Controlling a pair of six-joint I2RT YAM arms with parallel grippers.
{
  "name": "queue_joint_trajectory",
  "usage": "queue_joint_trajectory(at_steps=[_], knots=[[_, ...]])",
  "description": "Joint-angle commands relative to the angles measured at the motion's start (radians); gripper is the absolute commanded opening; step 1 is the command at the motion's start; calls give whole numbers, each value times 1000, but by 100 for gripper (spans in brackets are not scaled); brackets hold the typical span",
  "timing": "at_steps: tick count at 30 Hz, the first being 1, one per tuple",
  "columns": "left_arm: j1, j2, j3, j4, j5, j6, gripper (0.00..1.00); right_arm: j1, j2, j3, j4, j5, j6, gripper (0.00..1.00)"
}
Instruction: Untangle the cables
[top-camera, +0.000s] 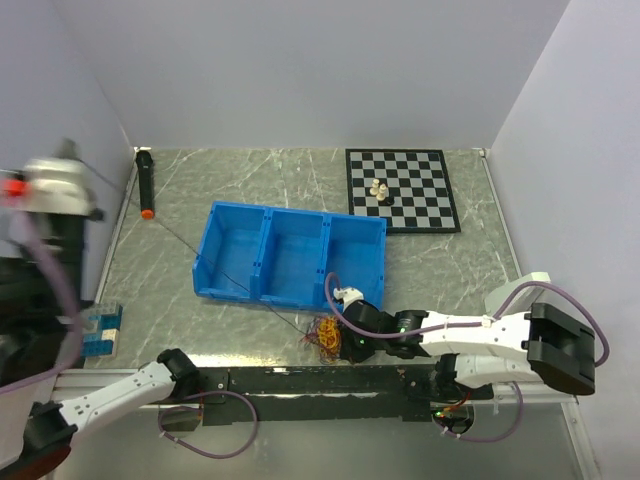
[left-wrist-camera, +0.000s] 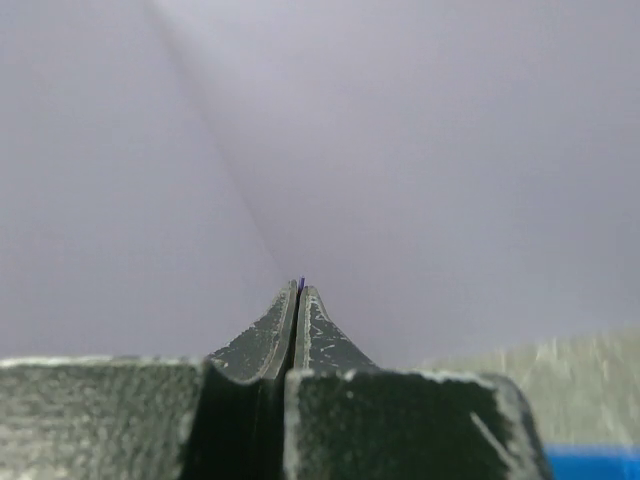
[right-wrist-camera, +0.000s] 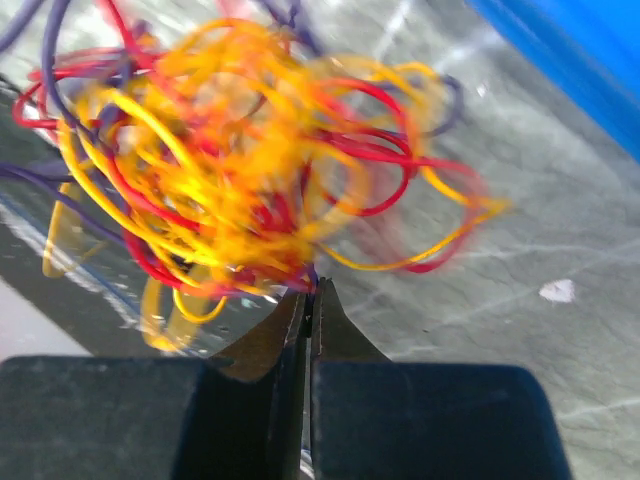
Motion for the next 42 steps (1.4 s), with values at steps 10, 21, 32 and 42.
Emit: queue_joint_trajectory(at_steps=[10,21,32,42], knots=[[6,185,440,256,66,42,9,15,70,36,-94,21,16,0],[8,494,906,540,139,243,6,21,96,54,-122,31,33,0],[6,439,716,551,230,179,11,29,53,57,-125,53,30,0],[8,367,498,560,294,93,17,36,4,56,-76,36,-1,0]])
